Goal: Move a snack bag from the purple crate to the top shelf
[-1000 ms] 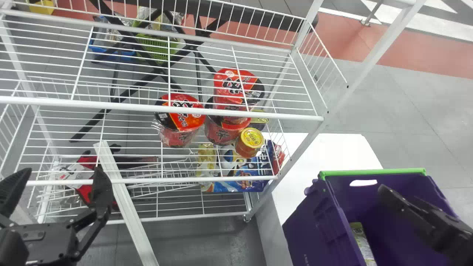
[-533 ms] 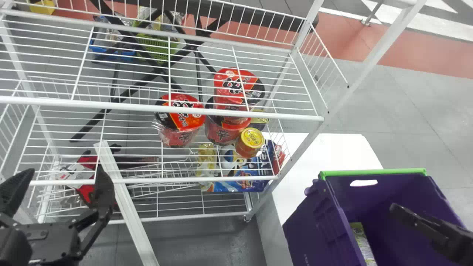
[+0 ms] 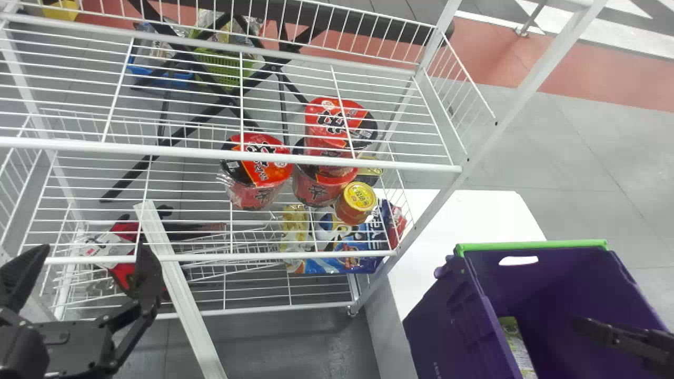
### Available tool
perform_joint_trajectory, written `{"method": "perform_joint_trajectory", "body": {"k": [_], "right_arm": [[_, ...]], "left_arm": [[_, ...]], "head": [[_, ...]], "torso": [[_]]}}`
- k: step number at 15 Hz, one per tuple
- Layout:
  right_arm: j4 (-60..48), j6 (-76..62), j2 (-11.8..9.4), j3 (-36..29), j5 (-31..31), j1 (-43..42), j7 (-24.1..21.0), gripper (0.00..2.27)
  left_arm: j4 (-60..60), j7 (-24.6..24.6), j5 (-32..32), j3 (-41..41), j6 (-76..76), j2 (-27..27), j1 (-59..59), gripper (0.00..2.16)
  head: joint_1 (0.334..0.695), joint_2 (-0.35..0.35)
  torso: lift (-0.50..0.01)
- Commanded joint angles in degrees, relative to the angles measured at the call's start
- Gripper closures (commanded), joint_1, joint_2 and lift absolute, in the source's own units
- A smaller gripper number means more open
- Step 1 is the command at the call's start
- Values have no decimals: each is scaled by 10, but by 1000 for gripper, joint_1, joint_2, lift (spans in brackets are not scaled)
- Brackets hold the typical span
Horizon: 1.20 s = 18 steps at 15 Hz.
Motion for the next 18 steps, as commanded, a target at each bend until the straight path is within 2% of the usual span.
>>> {"method": "perform_joint_trajectory", "body": {"k": [1, 5, 7, 13, 18], "right_arm": [[43, -11, -24, 13, 59, -2, 31, 103], [103, -58, -54, 75, 176, 6, 103, 2], [137, -111, -56, 101, 204, 17, 116, -2], [240, -201, -71, 144, 251, 20, 113, -2], [289, -213, -67, 176, 295, 38, 101, -2]], "left_arm": [[-2, 0, 0, 1, 4, 1, 0, 103], [-2, -1, 3, 4, 4, 1, 0, 103], [1, -3, 3, 4, 6, 0, -2, 103], [15, -3, 13, 6, 3, 0, -15, 103], [26, -9, 35, 18, 4, -2, -25, 103]], "head": [[695, -350], [695, -350], [695, -350], [695, -350], [695, -350]], "torso": [[-457], [-457], [-457], [-457], [-457]]}}
